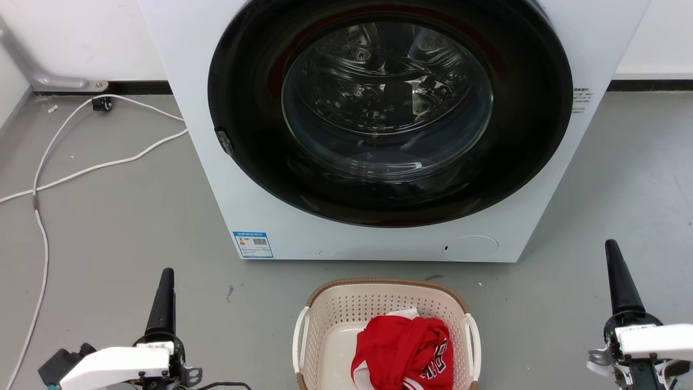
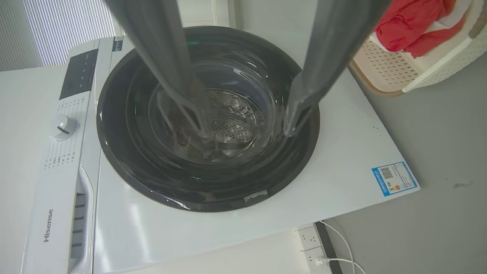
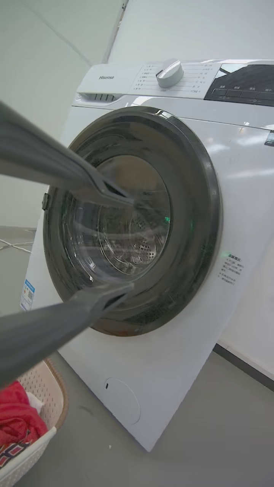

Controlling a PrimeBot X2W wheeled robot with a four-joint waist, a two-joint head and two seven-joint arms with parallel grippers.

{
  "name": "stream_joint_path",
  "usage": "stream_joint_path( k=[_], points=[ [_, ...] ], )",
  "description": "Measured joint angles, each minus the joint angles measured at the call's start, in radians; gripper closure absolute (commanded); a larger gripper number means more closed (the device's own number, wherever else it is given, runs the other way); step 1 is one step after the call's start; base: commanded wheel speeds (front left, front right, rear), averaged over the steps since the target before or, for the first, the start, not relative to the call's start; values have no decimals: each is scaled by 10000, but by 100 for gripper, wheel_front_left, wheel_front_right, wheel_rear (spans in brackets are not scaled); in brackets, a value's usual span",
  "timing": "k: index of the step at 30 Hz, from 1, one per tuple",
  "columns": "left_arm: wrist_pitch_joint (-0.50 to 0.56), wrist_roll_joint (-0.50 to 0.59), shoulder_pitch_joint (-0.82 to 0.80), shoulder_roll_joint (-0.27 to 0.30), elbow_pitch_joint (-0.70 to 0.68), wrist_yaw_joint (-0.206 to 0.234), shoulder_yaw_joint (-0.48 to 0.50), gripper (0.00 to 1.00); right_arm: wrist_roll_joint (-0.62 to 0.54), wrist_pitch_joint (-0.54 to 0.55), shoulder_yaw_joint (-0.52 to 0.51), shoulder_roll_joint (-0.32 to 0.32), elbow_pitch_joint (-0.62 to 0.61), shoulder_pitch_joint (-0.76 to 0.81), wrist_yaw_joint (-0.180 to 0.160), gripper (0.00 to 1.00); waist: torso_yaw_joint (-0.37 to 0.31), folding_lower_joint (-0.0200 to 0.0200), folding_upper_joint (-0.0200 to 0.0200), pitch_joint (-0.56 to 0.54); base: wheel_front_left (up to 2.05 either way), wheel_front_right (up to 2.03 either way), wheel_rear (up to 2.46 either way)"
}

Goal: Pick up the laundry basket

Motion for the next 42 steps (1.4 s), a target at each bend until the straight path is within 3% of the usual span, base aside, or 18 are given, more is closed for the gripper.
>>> stream_joint_path(
  k=[5,11,21,32,42],
  points=[
    [-174,1289,60,-2,-539,146,54,0,-1494,-184,104,0,-430,5,0,0,4,0,0,27,0,0,0],
    [-359,2715,63,0,-1329,681,-173,0,-3035,-393,167,0,-844,34,0,0,2,0,0,65,0,0,0],
    [-696,4916,291,4,-2159,660,-786,0,-5660,-700,522,0,-1569,149,0,0,-16,1,0,55,0,0,0],
    [-984,7831,456,8,-2675,708,-1937,0,-7576,-1028,721,0,-1812,436,2,0,-17,0,0,27,0,0,0],
    [-1241,9497,561,61,-2897,1035,-2660,0,-8907,-1277,721,-2,-1779,634,2,0,-24,0,0,42,0,0,0]
  ],
)
